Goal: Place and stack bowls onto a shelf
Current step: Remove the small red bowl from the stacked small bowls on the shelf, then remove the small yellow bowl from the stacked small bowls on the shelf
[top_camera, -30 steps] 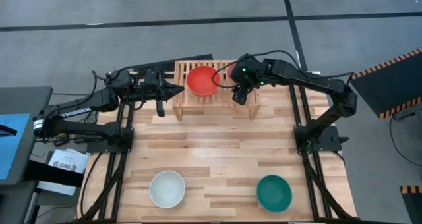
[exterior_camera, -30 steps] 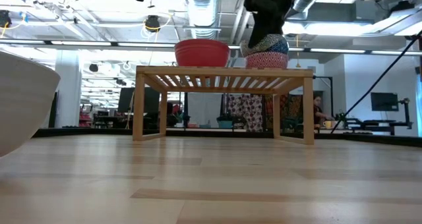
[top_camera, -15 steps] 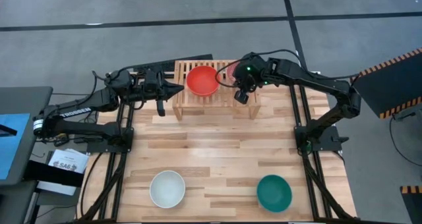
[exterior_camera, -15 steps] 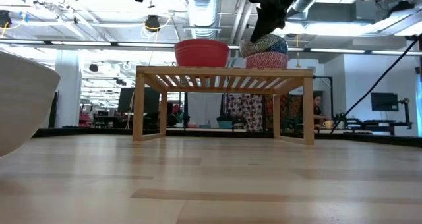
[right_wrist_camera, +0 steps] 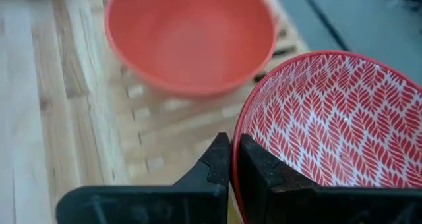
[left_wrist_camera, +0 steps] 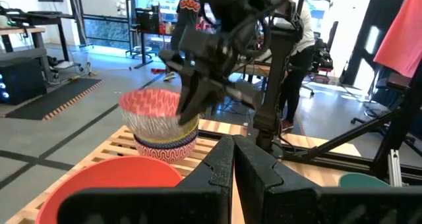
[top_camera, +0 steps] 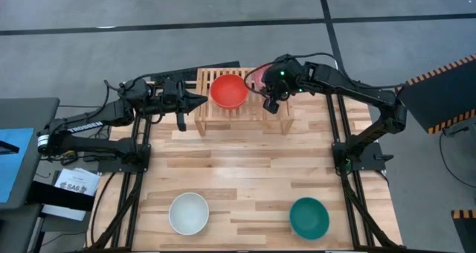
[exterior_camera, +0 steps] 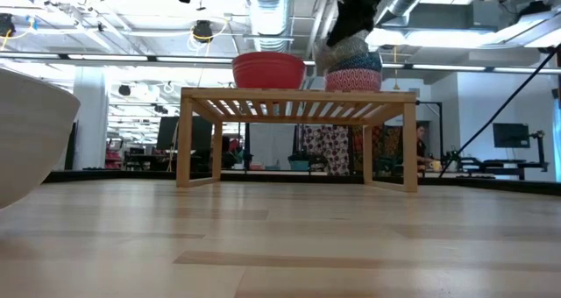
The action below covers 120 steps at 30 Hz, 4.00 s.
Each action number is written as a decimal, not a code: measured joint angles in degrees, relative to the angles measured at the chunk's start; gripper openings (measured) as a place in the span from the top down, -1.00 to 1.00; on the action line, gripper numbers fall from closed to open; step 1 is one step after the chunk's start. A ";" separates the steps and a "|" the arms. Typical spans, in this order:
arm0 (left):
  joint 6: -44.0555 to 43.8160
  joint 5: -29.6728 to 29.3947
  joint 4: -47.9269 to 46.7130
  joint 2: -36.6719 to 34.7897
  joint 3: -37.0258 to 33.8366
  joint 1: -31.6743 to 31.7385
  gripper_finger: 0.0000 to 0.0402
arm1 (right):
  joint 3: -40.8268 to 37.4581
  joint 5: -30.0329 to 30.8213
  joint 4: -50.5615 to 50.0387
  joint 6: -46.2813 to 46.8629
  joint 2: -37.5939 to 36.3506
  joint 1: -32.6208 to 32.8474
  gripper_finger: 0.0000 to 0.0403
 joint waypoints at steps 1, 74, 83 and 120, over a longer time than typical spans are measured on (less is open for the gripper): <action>0.00 -0.13 0.00 0.00 0.00 0.00 1.00 | 0.79 0.04 0.12 -0.03 0.00 0.14 0.82; 3.19 -0.52 -2.89 -5.26 -0.02 0.01 1.00 | -20.68 -5.53 28.20 8.19 21.15 29.28 0.81; 3.34 -0.59 -2.64 -5.27 -0.02 0.00 1.00 | -20.46 -5.89 29.60 8.42 22.64 29.38 0.75; 3.12 0.42 -3.15 -5.25 -0.02 0.00 1.00 | -31.80 4.39 6.86 28.00 -19.12 25.91 -0.29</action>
